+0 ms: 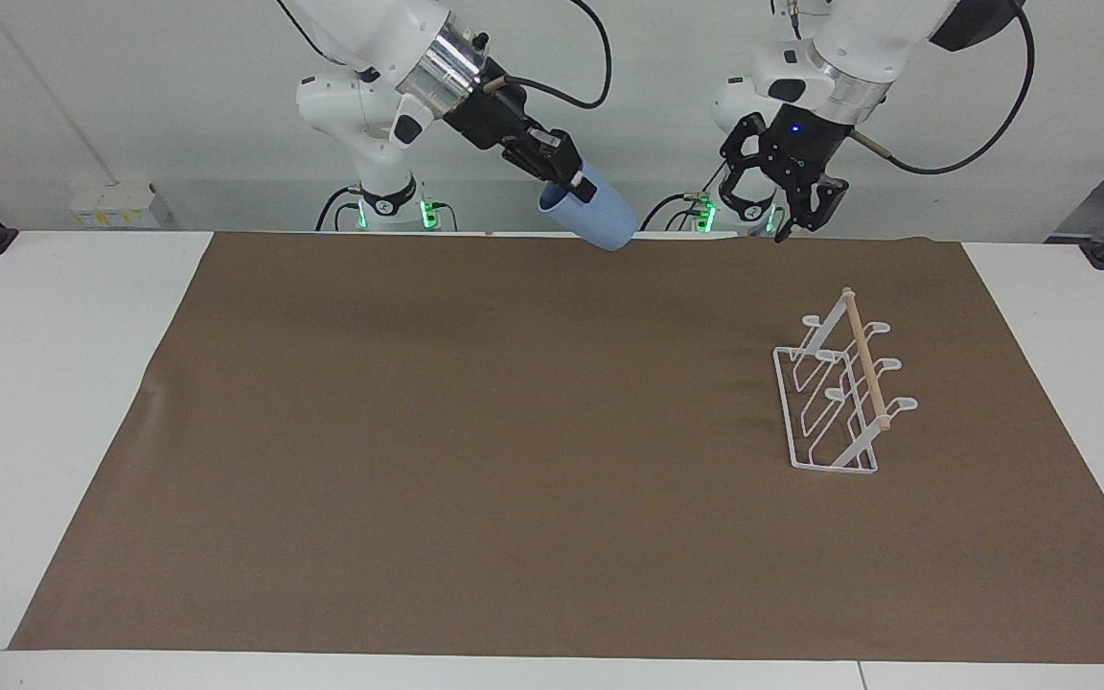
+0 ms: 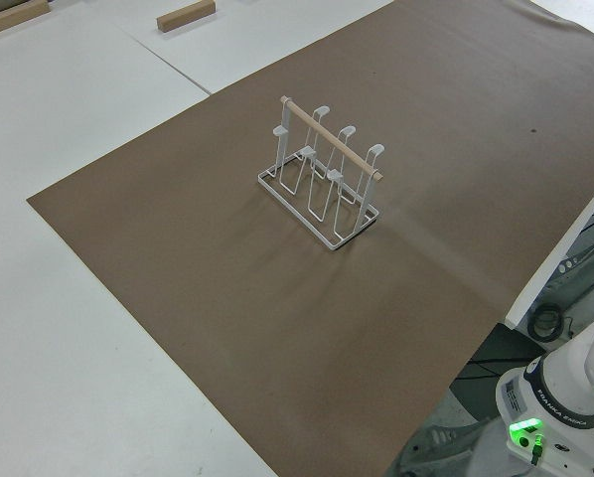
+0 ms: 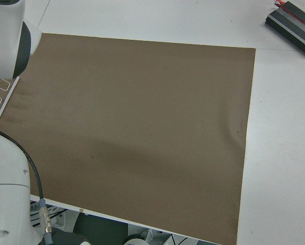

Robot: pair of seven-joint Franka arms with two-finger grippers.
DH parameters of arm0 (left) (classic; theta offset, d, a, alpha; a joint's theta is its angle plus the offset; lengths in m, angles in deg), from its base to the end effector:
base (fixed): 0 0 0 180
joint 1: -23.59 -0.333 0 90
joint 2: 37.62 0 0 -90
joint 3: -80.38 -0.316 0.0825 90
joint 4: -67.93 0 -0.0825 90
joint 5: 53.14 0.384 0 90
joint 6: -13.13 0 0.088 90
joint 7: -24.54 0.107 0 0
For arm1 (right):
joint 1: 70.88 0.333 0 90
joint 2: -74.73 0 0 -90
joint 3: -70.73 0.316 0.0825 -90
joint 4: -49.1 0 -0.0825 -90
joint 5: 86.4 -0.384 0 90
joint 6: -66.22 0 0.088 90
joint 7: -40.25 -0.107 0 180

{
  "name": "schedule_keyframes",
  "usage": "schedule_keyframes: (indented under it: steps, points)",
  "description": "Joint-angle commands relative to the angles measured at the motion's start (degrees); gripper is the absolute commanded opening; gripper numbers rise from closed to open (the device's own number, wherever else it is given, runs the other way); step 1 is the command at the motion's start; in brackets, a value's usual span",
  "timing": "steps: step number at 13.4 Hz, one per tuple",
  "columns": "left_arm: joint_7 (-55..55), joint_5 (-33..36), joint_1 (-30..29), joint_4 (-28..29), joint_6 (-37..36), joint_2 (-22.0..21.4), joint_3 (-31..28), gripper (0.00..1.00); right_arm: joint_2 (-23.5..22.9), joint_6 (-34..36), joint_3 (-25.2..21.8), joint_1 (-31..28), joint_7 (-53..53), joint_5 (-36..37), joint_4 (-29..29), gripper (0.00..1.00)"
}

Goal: Hang cup on cup holder

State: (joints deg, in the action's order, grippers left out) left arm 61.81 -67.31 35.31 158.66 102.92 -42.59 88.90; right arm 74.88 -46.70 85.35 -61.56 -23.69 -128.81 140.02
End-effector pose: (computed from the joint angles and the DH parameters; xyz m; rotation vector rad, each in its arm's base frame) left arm 0.4840 -0.2107 0.6675 2.5500 -1.4149 0.1509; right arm 0.5205 0.2788 0.6774 -2.1320 0.9777 0.2976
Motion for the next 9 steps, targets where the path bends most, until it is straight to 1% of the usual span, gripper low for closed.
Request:
schedule_keyframes:
  steps: [1,3,5,9]
  points:
    - [5.16,-5.68,0.41,1.99,5.55,-1.1,-0.61,1.0,0.38,-1.07,-0.02,-0.09,-1.79,-1.53,0.93,0.0]
    - [11.39,-6.92,0.5,1.82,8.37,-0.75,-0.53,1.0,0.38,-1.25,-0.02,0.61,-3.64,-1.53,1.01,0.0]
    - [16.06,-8.07,1.63,1.82,9.52,-0.74,-0.44,1.0,0.38,-1.69,-0.02,0.79,-5.75,-1.53,1.1,0.0]
    - [20.9,-11.67,2.43,1.99,10.75,-0.74,-0.17,1.0,0.64,-5.37,-0.02,1.94,-9.01,-1.53,2.16,0.0]
